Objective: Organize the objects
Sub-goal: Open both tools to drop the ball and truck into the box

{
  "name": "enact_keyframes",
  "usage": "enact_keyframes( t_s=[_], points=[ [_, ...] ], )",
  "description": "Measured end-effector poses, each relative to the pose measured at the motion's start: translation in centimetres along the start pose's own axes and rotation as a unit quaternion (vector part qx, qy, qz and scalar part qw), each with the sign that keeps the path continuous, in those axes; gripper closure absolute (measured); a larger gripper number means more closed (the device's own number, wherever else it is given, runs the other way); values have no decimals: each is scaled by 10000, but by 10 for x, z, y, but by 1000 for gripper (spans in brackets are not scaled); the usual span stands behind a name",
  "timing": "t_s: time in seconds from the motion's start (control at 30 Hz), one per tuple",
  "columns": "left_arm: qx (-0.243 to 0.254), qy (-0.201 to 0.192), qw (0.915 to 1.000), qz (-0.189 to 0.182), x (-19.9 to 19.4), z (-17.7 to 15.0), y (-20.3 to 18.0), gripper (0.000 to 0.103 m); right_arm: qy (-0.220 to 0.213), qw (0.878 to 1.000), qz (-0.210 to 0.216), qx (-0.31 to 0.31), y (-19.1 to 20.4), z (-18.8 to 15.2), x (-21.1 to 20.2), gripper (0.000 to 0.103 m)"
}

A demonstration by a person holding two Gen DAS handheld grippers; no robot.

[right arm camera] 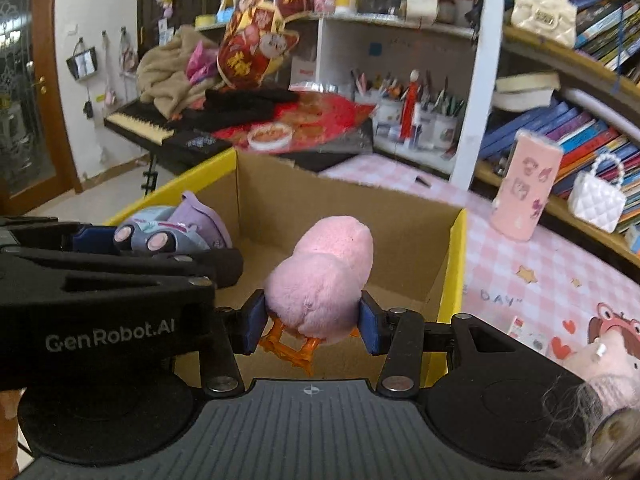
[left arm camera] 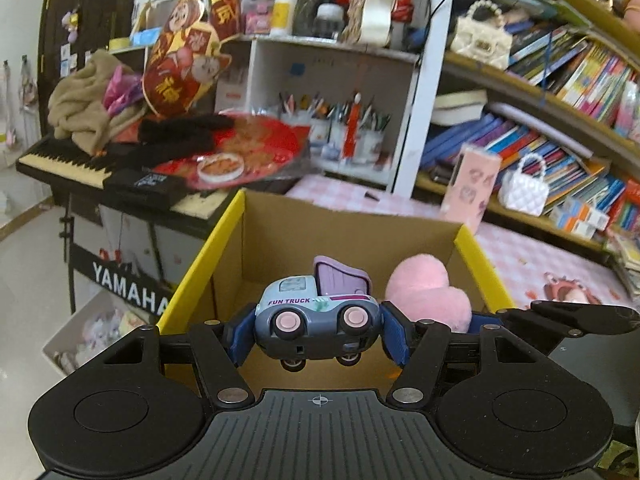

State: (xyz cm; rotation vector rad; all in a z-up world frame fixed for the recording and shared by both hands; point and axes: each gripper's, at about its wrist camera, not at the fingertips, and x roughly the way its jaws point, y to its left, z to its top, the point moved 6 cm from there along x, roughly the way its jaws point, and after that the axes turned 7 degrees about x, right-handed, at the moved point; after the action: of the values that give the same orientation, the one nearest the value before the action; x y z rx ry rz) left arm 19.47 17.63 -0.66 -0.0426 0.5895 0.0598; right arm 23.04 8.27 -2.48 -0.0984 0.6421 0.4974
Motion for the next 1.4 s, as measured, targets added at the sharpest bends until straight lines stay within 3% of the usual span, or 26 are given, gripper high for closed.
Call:
enact_keyframes(
  t_s=[0.2, 0.6, 0.67, 0.7, 0.73, 0.8, 1.13, 1.3, 1.4],
  points=[
    [7, 229, 9997, 113, 17, -2, -2, 39, 220, 9990, -120, -367, -9, -1, 16, 59],
    [47, 350, 9989, 298, 37, 2, -12, 39, 458, 9956, 86, -815, -22, 5, 27, 58],
    [43, 319, 9990, 301, 36, 4, -12, 37, 441, 9961, 110, -762, -23, 5, 26, 55],
    [44, 281, 9991, 308, 34, 6, -12, 32, 416, 9964, 140, -724, -23, 5, 25, 50],
    [54, 224, 9992, 314, 32, 8, -13, 23, 377, 9968, 155, -686, -24, 6, 23, 43],
    [103, 59, 9995, 301, 23, 13, -15, 18, 296, 9977, 93, -601, -25, 8, 18, 38],
    [214, -774, 9965, 216, -45, 33, -15, 14, -468, 9989, -63, 56, -35, 25, -44, 37],
    [-37, -839, 9962, 241, -75, 17, -4, 14, -694, 9972, -196, 204, -32, 11, -78, 36],
    [81, -879, 9952, 432, -91, 0, -2, 14, -675, 9971, -278, 214, -23, -9, -93, 36]
  ],
)
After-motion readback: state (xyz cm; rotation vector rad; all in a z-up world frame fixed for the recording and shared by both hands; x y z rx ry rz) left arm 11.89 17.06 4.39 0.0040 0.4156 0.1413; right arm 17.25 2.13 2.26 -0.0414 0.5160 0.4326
